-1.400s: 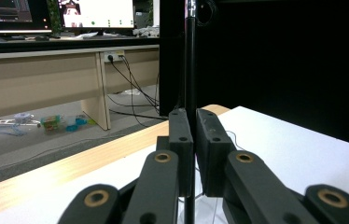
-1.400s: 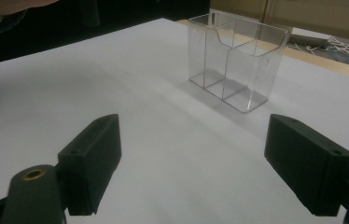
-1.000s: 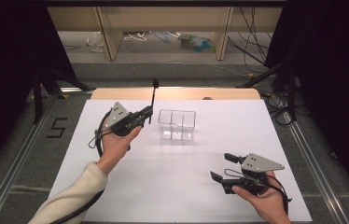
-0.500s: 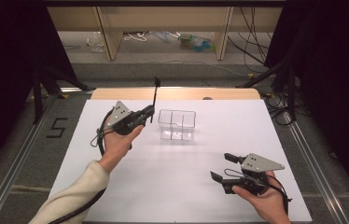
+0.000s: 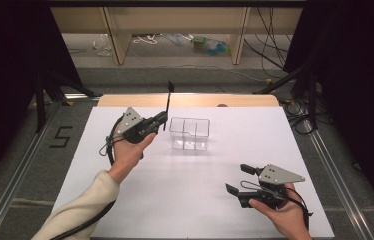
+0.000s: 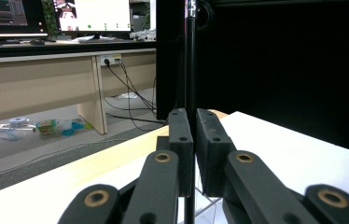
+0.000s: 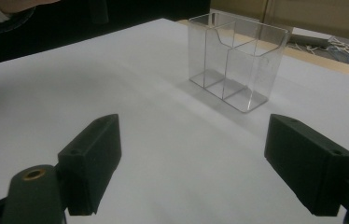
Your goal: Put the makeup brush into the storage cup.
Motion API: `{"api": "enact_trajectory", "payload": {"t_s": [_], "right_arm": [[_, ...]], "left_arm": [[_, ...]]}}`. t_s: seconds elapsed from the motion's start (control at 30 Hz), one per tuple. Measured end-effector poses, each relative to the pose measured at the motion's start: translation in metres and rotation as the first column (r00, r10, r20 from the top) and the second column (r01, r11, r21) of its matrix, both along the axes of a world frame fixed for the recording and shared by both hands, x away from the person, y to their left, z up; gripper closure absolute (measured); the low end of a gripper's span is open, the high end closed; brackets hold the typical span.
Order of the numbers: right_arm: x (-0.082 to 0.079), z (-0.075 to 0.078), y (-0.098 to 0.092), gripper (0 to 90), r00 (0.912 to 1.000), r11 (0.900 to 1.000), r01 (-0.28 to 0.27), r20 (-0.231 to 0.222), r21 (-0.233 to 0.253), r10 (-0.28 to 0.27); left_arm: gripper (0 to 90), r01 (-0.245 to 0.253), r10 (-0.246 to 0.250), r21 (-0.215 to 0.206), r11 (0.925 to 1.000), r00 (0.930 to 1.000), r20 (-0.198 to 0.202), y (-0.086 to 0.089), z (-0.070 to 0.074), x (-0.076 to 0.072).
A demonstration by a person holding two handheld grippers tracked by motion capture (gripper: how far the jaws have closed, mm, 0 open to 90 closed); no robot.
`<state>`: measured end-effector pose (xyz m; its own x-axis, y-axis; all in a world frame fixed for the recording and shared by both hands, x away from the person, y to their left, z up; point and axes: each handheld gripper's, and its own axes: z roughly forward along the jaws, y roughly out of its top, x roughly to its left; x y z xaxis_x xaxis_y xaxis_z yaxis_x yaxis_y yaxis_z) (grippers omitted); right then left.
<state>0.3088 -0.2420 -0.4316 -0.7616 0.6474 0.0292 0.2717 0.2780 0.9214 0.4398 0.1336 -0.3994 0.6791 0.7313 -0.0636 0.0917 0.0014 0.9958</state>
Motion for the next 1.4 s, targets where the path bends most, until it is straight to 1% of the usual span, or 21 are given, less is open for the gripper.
{"api": "enact_trajectory", "payload": {"t_s": [0.03,0.1,0.27,0.33,0.37,0.47,0.5,0.53,0.57,0.67,0.77,0.83,0.87,0.9,1.0,1.1,1.27,1.33,1.4], "right_arm": [[0.0000,0.0000,0.0001,19.9,1.0000,1.000,-0.001,-0.001,0.000,0.001],[0.0000,0.0000,0.0001,19.9,1.0000,1.000,0.000,-0.001,0.000,0.000],[0.0003,0.0000,-0.0001,20.0,1.0000,1.000,-0.001,0.002,0.002,0.001],[0.0000,0.0000,0.0000,19.9,1.0000,1.000,-0.001,-0.002,0.003,0.001],[0.0000,0.0001,-0.0001,19.9,1.0000,1.000,-0.001,-0.002,0.002,0.001],[0.0003,-0.0001,-0.0002,19.9,1.0000,1.000,-0.001,0.001,0.004,0.001],[-0.0004,0.0009,-0.0009,19.9,1.0000,1.000,0.004,-0.005,-0.012,-0.004],[0.0002,0.0001,-0.0002,19.9,1.0000,1.000,-0.001,0.000,0.000,0.001],[-0.0006,0.0009,-0.0008,19.9,1.0000,1.000,0.003,-0.009,-0.011,-0.003],[0.0004,-0.0001,-0.0002,19.9,1.0000,1.000,-0.001,0.002,0.004,0.001],[-0.0001,0.0001,-0.0001,19.9,1.0000,1.000,0.001,-0.002,0.002,-0.001],[-0.0005,0.0008,-0.0009,20.0,1.0000,1.000,0.003,-0.007,-0.012,-0.003],[0.0003,-0.0001,-0.0002,19.9,1.0000,1.000,-0.001,0.001,0.003,0.001],[0.0000,0.0001,-0.0002,19.9,1.0000,1.000,-0.001,-0.003,0.004,0.001],[-0.0001,0.0003,-0.0005,20.0,1.0000,1.000,0.001,-0.002,-0.003,-0.001],[0.0000,0.0000,-0.0001,20.0,1.0000,1.000,-0.002,-0.002,0.004,0.002],[0.0000,0.0000,-0.0002,20.0,1.0000,1.000,-0.002,-0.003,0.004,0.002],[0.0000,0.0000,-0.0002,20.0,1.0000,1.000,-0.002,-0.003,0.004,0.002],[0.0003,-0.0001,-0.0003,20.0,1.0000,1.000,-0.002,0.001,0.003,0.002]], "left_arm": [[85.5,0.000,0.000,0.000,1.0000,1.0000,0.000,-0.0003,0.0001,0.0002],[85.5,0.002,-0.002,0.012,0.9999,1.0000,0.007,-0.0002,0.0005,0.0007],[85.5,0.004,-0.004,0.001,1.0000,1.0000,0.003,-0.0025,0.0007,0.0010],[85.5,0.004,-0.004,0.001,1.0000,1.0000,0.001,-0.0030,0.0010,0.0010],[85.5,0.008,-0.008,0.012,0.9999,0.9999,0.010,-0.0027,0.0014,0.0016],[85.5,0.007,-0.007,0.001,1.0000,1.0000,0.003,-0.0044,0.0013,0.0017],[85.5,0.007,-0.007,0.001,1.0000,1.0000,0.005,-0.0047,0.0014,0.0021],[85.5,0.007,-0.007,0.000,1.0000,1.0000,0.005,-0.0050,0.0014,0.0021],[85.5,0.008,-0.008,0.003,1.0000,1.0000,0.005,-0.0051,0.0015,0.0023],[85.5,0.007,-0.007,0.003,1.0000,1.0000,0.005,-0.0056,0.0020,0.0027],[85.4,0.009,-0.009,0.005,0.9999,0.9999,0.010,-0.0060,0.0026,0.0032],[85.5,0.008,-0.008,0.005,1.0000,0.9999,0.010,-0.0062,0.0028,0.0034],[85.4,0.009,-0.009,0.004,1.0000,0.9999,0.009,-0.0064,0.0029,0.0035],[85.5,0.008,-0.008,-0.001,1.0000,0.9999,0.006,-0.0068,0.0029,0.0035],[85.5,0.008,-0.008,0.001,1.0000,0.9999,0.009,-0.0068,0.0034,0.0040],[85.4,0.011,-0.011,0.006,0.9999,0.9998,0.015,-0.0067,0.0039,0.0049],[85.5,0.012,-0.012,-0.002,0.9999,0.9999,0.011,-0.0084,0.0041,0.0053],[85.5,0.014,-0.014,0.006,0.9999,0.9997,0.020,-0.0084,0.0045,0.0061],[85.5,0.014,-0.014,0.006,0.9999,0.9997,0.019,-0.0087,0.0049,0.0063]]}}
